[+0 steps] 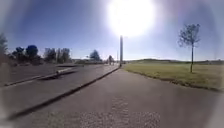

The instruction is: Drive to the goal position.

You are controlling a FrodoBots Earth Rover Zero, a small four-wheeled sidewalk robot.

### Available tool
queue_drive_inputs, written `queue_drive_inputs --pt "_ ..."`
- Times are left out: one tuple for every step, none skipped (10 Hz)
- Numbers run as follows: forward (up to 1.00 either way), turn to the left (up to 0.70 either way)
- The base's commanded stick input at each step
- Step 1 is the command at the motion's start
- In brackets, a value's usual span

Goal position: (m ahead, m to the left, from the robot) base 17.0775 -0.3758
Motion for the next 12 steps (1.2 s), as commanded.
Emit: queue_drive_inputs --pt "1.00 0.00" --pt "1.00 0.00" --pt "1.00 0.00" --pt "1.00 0.00" --pt "1.00 0.00" --pt "1.00 0.00" --pt "1.00 0.00" --pt "1.00 0.00" --pt "1.00 0.00" --pt "1.00 0.00" --pt "1.00 0.00" --pt "1.00 0.00"
